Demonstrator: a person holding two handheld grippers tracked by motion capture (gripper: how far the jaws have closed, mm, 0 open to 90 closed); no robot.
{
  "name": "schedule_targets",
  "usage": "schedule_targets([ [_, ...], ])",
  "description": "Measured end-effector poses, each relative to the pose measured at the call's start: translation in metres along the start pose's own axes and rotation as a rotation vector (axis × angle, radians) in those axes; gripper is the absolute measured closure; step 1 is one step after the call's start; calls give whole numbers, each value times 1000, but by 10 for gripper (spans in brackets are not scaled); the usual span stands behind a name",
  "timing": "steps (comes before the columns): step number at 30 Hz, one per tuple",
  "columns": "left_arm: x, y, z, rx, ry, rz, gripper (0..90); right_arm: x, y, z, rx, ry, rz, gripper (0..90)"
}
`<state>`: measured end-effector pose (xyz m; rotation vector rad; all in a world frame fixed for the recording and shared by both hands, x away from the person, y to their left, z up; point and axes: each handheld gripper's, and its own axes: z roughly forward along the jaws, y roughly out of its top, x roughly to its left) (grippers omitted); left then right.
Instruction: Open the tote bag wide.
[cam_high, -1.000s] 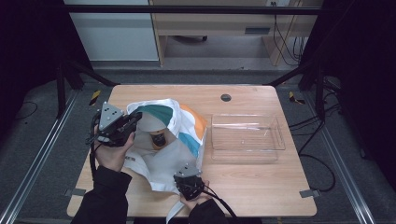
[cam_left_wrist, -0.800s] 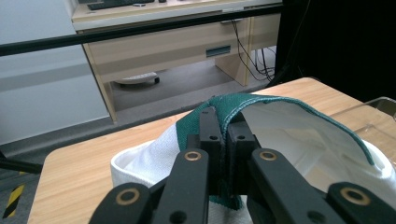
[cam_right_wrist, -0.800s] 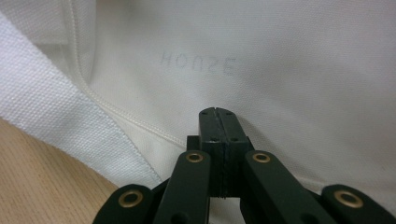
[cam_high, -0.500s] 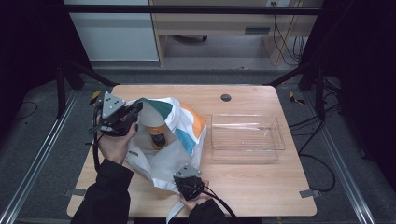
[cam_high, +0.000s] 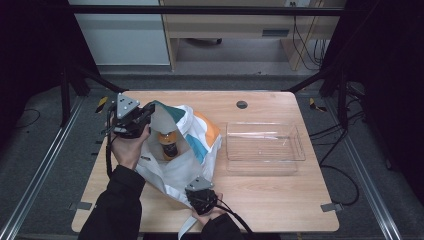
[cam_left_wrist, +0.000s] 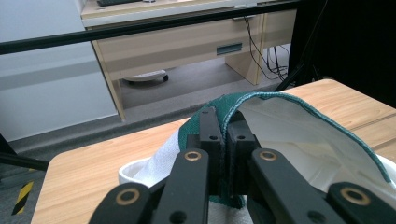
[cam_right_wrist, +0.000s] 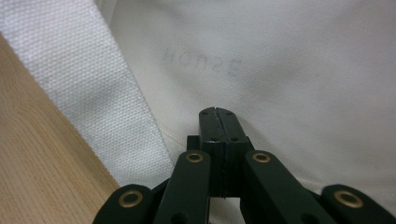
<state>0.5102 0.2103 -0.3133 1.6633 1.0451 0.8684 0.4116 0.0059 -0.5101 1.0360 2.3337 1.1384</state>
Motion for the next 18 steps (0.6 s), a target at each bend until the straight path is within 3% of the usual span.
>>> schedule_targets([
  [18, 9, -9, 29, 24, 10, -34, 875, 1, 2, 2, 1, -6, -14, 900],
])
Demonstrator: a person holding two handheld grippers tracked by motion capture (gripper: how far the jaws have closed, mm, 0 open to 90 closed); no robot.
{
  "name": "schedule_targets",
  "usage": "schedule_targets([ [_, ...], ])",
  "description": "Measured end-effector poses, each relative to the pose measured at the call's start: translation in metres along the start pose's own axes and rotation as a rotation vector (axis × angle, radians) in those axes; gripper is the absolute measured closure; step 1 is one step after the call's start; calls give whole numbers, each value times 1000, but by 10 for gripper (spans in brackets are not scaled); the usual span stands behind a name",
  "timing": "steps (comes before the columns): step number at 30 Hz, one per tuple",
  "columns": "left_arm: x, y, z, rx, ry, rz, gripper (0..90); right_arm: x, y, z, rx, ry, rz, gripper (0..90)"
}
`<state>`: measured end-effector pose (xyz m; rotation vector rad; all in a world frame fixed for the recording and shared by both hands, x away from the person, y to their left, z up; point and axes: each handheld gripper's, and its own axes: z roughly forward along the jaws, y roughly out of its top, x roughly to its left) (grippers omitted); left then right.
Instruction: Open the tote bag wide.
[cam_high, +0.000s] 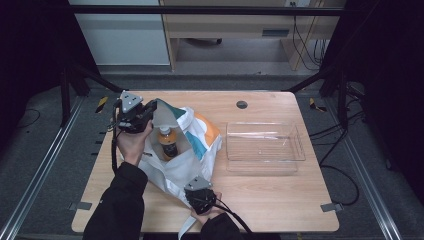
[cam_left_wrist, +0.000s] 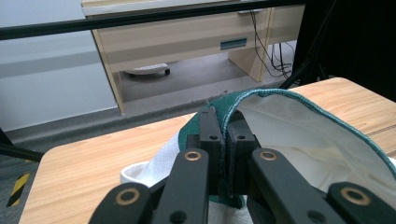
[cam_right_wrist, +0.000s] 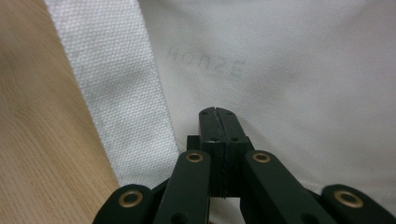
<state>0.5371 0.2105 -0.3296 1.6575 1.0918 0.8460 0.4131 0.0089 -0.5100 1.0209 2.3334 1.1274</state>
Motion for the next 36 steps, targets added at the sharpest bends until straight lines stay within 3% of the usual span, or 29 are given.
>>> schedule_targets([
  [15, 11, -15, 27, 66, 25, -12, 875, 0, 1, 1, -2, 4, 1, 900],
  [36, 21, -39, 50, 148, 44, -34, 874, 1, 1, 1, 2, 3, 1, 900],
])
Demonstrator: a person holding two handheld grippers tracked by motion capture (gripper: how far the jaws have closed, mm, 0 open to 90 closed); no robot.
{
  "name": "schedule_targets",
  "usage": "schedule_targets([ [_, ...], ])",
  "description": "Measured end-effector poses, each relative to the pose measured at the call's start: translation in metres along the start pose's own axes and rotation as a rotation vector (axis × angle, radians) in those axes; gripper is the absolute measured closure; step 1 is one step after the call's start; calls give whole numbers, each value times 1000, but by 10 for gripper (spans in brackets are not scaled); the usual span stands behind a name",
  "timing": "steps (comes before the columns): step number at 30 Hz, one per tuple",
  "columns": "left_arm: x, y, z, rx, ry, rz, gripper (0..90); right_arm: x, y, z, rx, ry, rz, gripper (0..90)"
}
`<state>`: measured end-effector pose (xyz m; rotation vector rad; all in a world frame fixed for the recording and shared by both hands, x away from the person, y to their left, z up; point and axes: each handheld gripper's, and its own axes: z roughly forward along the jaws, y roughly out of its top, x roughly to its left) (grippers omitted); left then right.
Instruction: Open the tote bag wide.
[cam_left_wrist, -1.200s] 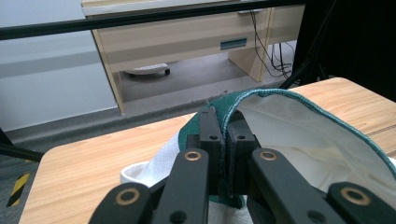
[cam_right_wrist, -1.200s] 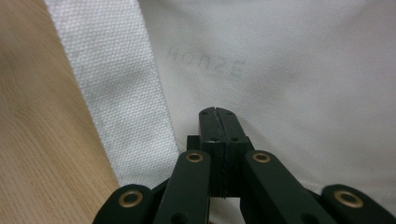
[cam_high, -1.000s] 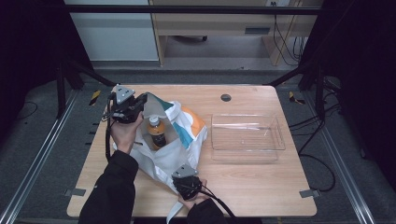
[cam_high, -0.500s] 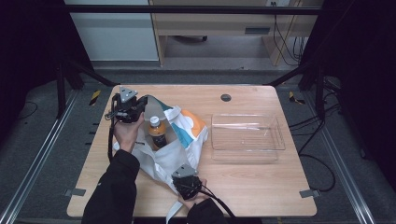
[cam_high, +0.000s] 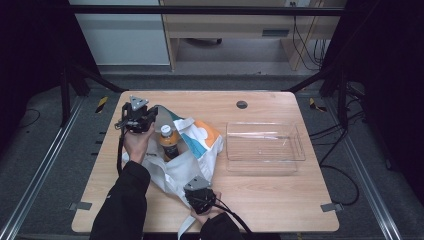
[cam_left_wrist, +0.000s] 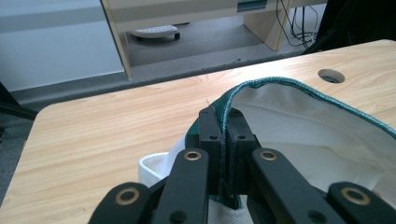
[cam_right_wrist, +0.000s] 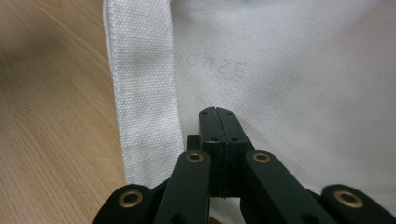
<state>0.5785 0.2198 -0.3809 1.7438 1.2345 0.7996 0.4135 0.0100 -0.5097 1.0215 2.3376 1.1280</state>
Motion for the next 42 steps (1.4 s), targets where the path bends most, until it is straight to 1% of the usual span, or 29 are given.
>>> schedule_targets([
  [3, 1, -2, 3, 15, 6, 7, 874, 0, 0, 0, 0, 0, -1, 900],
  [5, 1, -3, 5, 15, 3, 2, 873, 0, 0, 0, 0, 0, -1, 900],
  [7, 0, -4, 6, 22, 3, 10, 872, 0, 0, 0, -1, 0, -2, 900],
  [10, 1, -5, 6, 17, -1, 11, 867, 0, 0, 0, -1, -1, -2, 900],
  [11, 4, -6, 4, 13, -10, 8, 863, 0, 0, 0, -1, 0, -1, 900],
  [12, 4, -6, 4, 13, -10, 8, 844, 0, 0, 0, -1, 0, -1, 900],
  [15, 7, -7, -6, -5, -25, 15, 738, -2, 0, 0, -3, 6, 2, 900],
  [16, 7, -7, -6, -5, -25, 15, 699, -2, 0, 0, -1, 8, 7, 900],
  [17, 9, -8, -14, -16, -24, 32, 670, -2, 0, 0, -2, 9, 8, 900],
  [19, 12, -11, -24, -36, -16, 35, 612, -2, 0, 0, -2, 9, 8, 900],
  [20, 12, -11, -24, -36, -16, 35, 587, -2, 0, 0, -2, 9, 8, 900],
  [21, 16, -13, -33, -50, 0, 34, 568, -2, 0, 0, -2, 9, 13, 900],
  [22, 16, -13, -33, -50, 0, 34, 557, -2, 0, 0, -2, 9, 13, 900],
  [24, 20, -16, -41, -44, -17, 16, 542, -3, 0, 1, -5, 10, 14, 900],
  [25, 22, -18, -45, -38, -17, 24, 512, -3, 0, 1, -5, 7, 18, 891],
  [27, 24, -23, -52, -34, -6, 52, 498, -3, 0, 1, -3, 6, 23, 882],
  [28, 24, -25, -55, -34, -6, 54, 496, -4, 0, 0, -5, 5, 28, 863],
  [29, 25, -28, -58, -42, -4, 68, 496, -4, 0, 0, -5, 5, 28, 863],
  [30, 26, -34, -65, -53, 13, 94, 496, -6, 1, -2, -16, 10, 30, 853],
  [32, 27, -37, -68, -56, 7, 92, 492, -7, 1, -3, -25, 15, 33, 848],
  [33, 31, -42, -74, -62, -4, 82, 483, -9, 2, -8, -46, 21, 36, 837],
  [34, 31, -42, -74, -62, -4, 82, 470, -10, 4, -11, -57, 21, 39, 831],
  [36, 35, -52, -83, -72, -22, 61, 460, -13, 7, -18, -88, 22, 34, 822],
  [37, 36, -55, -86, -78, -21, 59, 459, -15, 9, -21, -101, 20, 37, 815],
  [38, 36, -55, -86, -78, -21, 59, 456, -15, 9, -21, -101, 20, 37, 815],
  [39, 37, -61, -91, -86, -35, 57, 451, -17, 13, -27, -121, 18, 40, 801],
  [40, 37, -61, -91, -86, -35, 57, 448, -17, 13, -27, -121, 18, 40, 801],
  [41, 38, -68, -94, -79, -51, 57, 447, -21, 20, -33, -139, 8, 38, 792],
  [42, 38, -68, -94, -79, -51, 57, 445, -21, 20, -33, -139, 8, 38, 792],
])
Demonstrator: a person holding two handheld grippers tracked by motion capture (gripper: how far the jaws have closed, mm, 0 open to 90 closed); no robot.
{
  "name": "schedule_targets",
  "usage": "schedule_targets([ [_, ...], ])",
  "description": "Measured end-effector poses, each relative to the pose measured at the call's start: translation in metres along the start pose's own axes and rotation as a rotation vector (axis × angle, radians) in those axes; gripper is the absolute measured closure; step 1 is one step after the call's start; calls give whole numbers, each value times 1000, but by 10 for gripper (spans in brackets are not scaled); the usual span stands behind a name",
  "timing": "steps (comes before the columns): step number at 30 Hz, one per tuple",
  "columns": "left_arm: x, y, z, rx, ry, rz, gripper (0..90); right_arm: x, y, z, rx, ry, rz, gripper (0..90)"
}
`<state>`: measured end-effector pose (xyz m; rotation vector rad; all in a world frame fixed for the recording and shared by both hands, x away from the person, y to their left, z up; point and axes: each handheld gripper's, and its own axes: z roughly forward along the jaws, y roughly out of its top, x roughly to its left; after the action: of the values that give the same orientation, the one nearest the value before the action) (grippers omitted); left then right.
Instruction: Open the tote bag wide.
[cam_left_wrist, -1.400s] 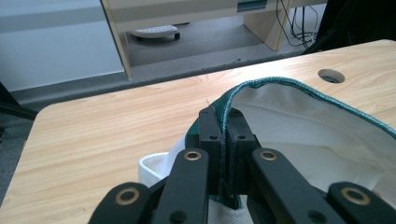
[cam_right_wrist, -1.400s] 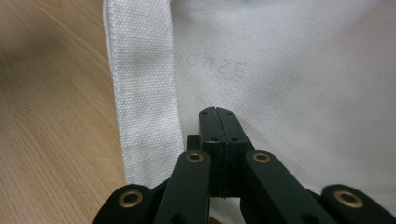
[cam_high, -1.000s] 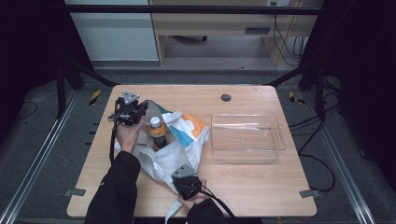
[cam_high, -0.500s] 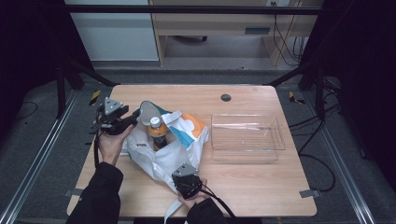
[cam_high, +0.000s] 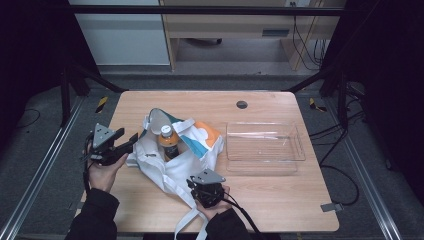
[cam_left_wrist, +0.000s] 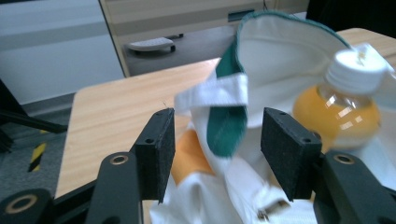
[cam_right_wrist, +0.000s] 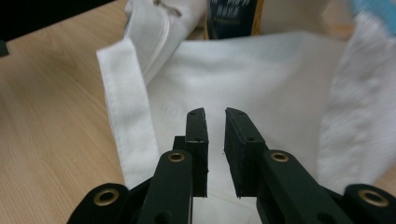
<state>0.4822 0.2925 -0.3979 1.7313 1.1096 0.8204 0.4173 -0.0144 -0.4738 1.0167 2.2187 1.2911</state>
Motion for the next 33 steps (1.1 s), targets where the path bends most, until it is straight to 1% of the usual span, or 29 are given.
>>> schedule_targets([
  [2, -1, -8, -1, 6, -18, -1, 445, -3, 9, -6, -27, -9, -2, 781],
  [3, -1, -8, -1, 6, -18, -1, 448, -4, 12, -7, -39, -11, -3, 779],
  [4, -2, -11, 0, 11, -18, -6, 448, -4, 12, -7, -39, -11, -3, 779],
  [5, -2, -15, 4, 33, -15, 0, 466, -6, 19, -11, -64, -14, -8, 769],
  [6, -2, -15, 4, 33, -15, 0, 479, -6, 19, -11, -64, -14, -8, 769],
  [7, -3, -20, 8, 49, -14, -7, 495, -7, 26, -13, -85, -23, -18, 758],
  [8, -3, -20, 8, 49, -14, -7, 514, -7, 26, -13, -85, -23, -18, 758],
  [9, -4, -25, 14, 71, -17, -16, 521, -9, 32, -15, -109, -31, -26, 752],
  [10, -4, -25, 14, 71, -17, -16, 526, -10, 35, -16, -116, -37, -29, 743],
  [11, -3, -29, 18, 96, -20, -22, 531, -10, 38, -16, -122, -44, -35, 733],
  [12, -2, -30, 20, 110, -16, -23, 535, -11, 42, -16, -126, -52, -39, 724],
  [13, -2, -30, 20, 110, -16, -23, 539, -11, 42, -16, -126, -52, -39, 724],
  [14, -2, -32, 22, 116, -9, -33, 539, -12, 45, -16, -130, -61, -42, 721],
  [15, -1, -35, 24, 128, -7, -40, 559, -14, 51, -14, -135, -71, -49, 718],
  [16, -1, -35, 24, 128, -7, -40, 570, -14, 51, -14, -135, -71, -49, 718],
  [17, 1, -36, 27, 140, -11, -46, 581, -15, 56, -12, -139, -82, -55, 711],
  [18, 1, -36, 27, 140, -11, -46, 595, -15, 59, -11, -140, -87, -58, 705],
  [19, 1, -37, 28, 143, -19, -53, 595, -15, 59, -11, -140, -87, -58, 705],
  [20, 1, -37, 29, 145, -25, -59, 626, -16, 63, -7, -144, -107, -69, 691],
  [21, -1, -37, 31, 159, -25, -52, 639, -16, 64, -5, -140, -118, -73, 687],
  [22, -1, -37, 31, 159, -25, -52, 660, -16, 64, -5, -140, -118, -73, 687],
  [23, -1, -37, 32, 172, -26, -46, 660, -17, 65, -2, -138, -127, -74, 682],
  [24, -3, -38, 35, 185, -30, -50, 720, -18, 67, 4, -128, -143, -85, 683],
  [25, -4, -38, 36, 198, -33, -47, 748, -19, 68, 7, -125, -151, -90, 685],
  [26, -4, -37, 37, 199, -31, -53, 776, -20, 68, 10, -119, -158, -85, 693],
  [29, -5, -36, 36, 205, -41, -64, 857, -24, 69, 17, -103, -194, -87, 769],
  [31, -4, -35, 35, 201, -42, -59, 876, -28, 70, 17, -94, -208, -73, 839],
  [33, -5, -31, 33, 186, -45, -49, 881, -32, 72, 15, -104, -235, -59, 883],
])
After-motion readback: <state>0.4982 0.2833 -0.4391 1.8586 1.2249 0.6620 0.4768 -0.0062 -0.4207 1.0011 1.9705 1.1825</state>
